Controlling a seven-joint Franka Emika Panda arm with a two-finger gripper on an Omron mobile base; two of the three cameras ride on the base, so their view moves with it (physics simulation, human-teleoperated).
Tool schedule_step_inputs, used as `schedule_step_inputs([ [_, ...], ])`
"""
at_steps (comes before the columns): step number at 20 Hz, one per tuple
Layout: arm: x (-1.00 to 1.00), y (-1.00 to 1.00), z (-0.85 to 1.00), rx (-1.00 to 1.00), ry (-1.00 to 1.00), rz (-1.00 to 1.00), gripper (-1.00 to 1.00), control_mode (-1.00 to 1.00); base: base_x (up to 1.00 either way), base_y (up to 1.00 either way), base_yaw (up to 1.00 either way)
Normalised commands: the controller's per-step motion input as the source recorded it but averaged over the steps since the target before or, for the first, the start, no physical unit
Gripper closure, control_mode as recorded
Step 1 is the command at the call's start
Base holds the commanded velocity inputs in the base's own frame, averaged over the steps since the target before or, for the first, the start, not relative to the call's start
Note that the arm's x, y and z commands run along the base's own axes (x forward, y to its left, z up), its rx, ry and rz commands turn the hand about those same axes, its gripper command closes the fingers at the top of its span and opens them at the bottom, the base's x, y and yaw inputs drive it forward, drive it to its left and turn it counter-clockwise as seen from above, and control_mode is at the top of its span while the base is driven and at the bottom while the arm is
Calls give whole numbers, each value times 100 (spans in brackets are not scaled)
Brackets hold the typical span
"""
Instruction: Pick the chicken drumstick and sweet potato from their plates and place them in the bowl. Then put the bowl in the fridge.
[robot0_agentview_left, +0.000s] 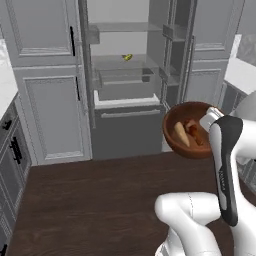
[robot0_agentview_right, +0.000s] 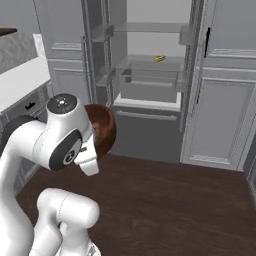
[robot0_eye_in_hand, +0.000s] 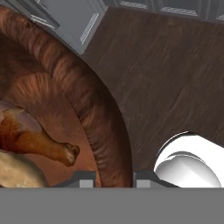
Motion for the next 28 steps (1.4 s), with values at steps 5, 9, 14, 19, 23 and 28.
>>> schedule_step_inputs([
  [5, 0, 0, 0, 0, 0, 0, 100, 100, 100, -18, 0],
  [9, 0, 0, 0, 0, 0, 0, 100, 100, 100, -28, 0],
  [14, 0, 0, 0, 0, 0, 0, 100, 100, 100, -2, 0],
  [19, 0, 0, 0, 0, 0, 0, 100, 100, 100, -10, 0],
  [23, 0, 0, 0, 0, 0, 0, 100, 100, 100, 0, 0],
  [28, 0, 0, 0, 0, 0, 0, 100, 100, 100, 0, 0],
])
